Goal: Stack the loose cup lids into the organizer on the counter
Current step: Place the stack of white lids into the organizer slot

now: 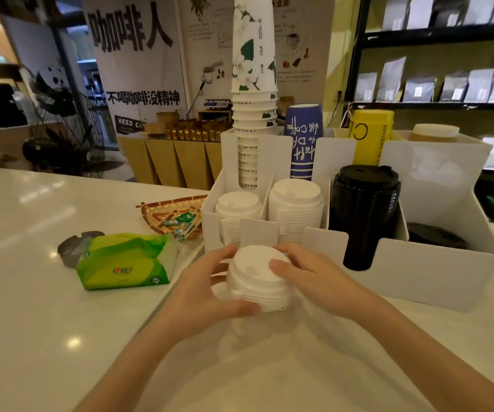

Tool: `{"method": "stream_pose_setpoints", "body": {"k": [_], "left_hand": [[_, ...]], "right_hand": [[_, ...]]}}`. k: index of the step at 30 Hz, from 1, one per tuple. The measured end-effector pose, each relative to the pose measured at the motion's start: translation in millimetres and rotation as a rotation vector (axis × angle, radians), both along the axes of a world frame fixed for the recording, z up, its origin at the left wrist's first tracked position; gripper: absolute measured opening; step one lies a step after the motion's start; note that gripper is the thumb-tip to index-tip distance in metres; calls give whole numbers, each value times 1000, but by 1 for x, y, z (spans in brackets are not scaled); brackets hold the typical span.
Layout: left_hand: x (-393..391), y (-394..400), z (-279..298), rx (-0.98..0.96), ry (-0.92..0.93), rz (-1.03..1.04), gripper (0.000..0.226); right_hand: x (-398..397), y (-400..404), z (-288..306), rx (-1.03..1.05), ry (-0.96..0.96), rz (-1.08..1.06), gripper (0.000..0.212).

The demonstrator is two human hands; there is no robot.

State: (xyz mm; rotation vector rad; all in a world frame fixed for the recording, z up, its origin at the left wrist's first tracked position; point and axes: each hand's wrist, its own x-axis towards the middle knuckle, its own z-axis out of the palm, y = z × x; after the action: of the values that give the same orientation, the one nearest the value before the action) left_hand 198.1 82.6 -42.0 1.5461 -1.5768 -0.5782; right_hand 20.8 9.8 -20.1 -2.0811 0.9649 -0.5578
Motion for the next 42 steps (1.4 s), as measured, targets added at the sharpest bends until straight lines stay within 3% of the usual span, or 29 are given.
{"method": "stream_pose_setpoints", "body": {"k": [4, 14, 19, 24, 32, 42], "left_hand": [[8, -9, 20, -102, 12, 25, 96], [35, -55, 78, -319, 76, 79, 63], [46, -83, 75, -299, 69, 168, 64], [49, -101, 67, -216, -109, 265, 66], [52, -110, 58, -108, -367, 247, 61], [52, -105, 58, -81, -424, 259, 60]], "right_hand": [[11, -7, 26, -165, -21, -43, 41], [58, -52, 93, -384, -109, -95, 39], [78, -81, 98, -394, -38, -103, 38], [87, -103, 85, -366, 66, -109, 34], [90, -108, 74, -362, 239, -133, 36], [94, -109, 69, -503, 401, -163, 35]]}}
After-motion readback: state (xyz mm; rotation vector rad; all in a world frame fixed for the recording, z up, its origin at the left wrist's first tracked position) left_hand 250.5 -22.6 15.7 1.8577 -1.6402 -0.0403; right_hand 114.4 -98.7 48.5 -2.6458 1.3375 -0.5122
